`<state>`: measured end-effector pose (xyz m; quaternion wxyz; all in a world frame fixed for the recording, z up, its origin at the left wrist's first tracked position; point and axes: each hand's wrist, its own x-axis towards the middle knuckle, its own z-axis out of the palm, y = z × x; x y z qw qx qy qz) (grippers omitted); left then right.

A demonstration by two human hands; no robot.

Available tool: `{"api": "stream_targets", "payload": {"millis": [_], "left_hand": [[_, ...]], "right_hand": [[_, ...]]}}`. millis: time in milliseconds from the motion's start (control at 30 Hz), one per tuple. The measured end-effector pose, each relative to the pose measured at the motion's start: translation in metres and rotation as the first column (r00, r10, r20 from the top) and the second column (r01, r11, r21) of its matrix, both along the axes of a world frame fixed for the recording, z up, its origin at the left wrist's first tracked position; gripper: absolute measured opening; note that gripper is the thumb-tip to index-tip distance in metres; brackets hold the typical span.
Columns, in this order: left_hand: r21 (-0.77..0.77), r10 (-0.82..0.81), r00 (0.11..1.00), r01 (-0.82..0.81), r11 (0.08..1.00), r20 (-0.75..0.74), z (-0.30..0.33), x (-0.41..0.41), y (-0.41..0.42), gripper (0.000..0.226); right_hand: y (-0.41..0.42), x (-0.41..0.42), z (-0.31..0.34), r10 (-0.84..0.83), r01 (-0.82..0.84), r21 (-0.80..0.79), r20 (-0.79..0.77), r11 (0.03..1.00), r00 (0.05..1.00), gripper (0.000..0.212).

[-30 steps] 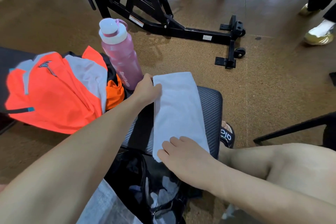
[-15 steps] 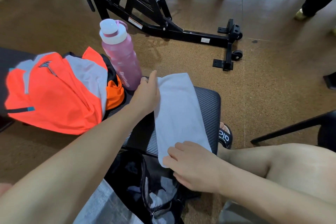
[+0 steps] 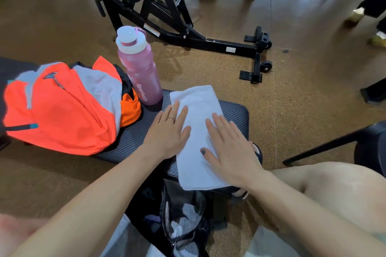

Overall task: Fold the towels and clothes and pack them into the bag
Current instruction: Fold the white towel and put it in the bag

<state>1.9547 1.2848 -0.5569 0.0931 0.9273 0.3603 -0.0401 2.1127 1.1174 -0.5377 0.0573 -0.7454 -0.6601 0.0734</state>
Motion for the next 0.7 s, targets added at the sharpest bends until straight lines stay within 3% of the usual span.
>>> {"api": "stream_targets", "payload": {"millis": [133, 300, 500, 567, 700], "left_hand": [[0.044, -0.033, 0.999, 0.033, 0.998, -0.009, 0.016, 0.003, 0.004, 0.082], [0.16, -0.102, 0.995, 0.097, 0.982, 0.02, 0.028, 0.037, 0.024, 0.084], [-0.02, 0.03, 0.997, -0.032, 0.999, -0.075, 0.007, 0.053, 0.051, 0.071], [0.0, 0.031, 0.996, -0.031, 1.0, -0.089, 0.012, 0.06, 0.053, 0.071], [0.153, -0.069, 0.997, 0.064, 0.986, 0.03, 0.008, 0.049, 0.039, 0.076]], "right_hand": [[-0.007, 0.006, -0.003, 0.067, -0.063, -0.135, 0.024, 0.989, 0.997, 0.074], [0.028, -0.008, 0.013, 0.067, -0.068, 0.145, 0.014, 0.987, 0.998, 0.072], [0.02, 0.003, -0.028, -0.018, 0.017, -0.013, -0.034, 1.0, 0.999, 0.073], [0.021, 0.002, -0.025, -0.005, 0.005, -0.009, -0.03, 1.0, 1.0, 0.073], [0.023, 0.003, -0.024, -0.003, 0.001, -0.018, -0.059, 1.0, 0.998, 0.073]]}}
